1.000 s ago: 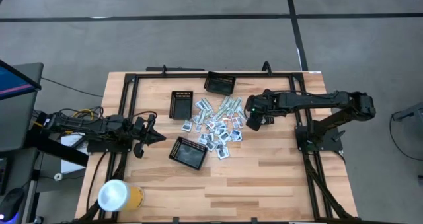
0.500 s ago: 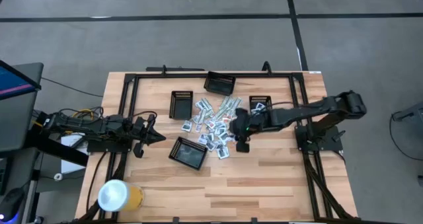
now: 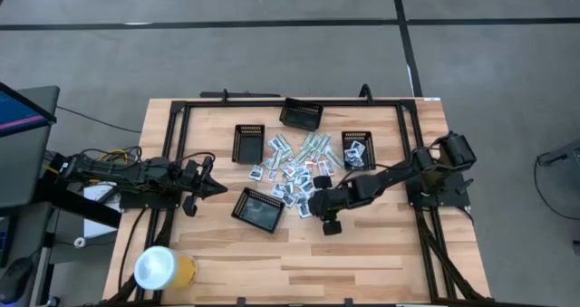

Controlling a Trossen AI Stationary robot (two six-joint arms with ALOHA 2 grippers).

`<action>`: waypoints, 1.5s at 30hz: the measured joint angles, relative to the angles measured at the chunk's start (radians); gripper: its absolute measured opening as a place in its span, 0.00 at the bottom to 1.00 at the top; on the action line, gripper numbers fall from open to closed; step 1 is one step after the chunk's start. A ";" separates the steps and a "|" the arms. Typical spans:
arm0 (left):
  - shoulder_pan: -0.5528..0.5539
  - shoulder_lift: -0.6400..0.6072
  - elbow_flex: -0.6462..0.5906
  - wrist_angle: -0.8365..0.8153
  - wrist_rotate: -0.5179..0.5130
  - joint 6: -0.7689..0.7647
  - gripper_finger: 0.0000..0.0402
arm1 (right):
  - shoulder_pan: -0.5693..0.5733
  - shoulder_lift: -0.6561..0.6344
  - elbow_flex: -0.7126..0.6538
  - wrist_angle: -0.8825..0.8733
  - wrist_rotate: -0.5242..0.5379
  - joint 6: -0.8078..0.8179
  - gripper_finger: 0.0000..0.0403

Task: Pick & Place First Aid Supplies
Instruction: Put the white towelette pack into the bottom black bin

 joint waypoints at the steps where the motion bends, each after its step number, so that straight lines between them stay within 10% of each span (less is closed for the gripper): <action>1: 0.000 0.000 0.000 0.001 0.000 0.000 0.02 | 0.000 0.000 0.000 0.013 0.000 0.000 0.30; 21: 0.000 0.000 0.000 0.009 0.000 0.000 0.02 | -0.004 0.107 0.005 0.108 -0.098 0.042 0.29; 32: 0.000 0.000 0.000 0.016 0.000 0.000 0.02 | -0.004 0.109 0.003 0.093 -0.103 0.036 0.03; 45: 0.000 0.000 0.000 0.016 0.000 0.000 0.02 | -0.003 0.001 -0.004 0.069 -0.021 -0.033 0.00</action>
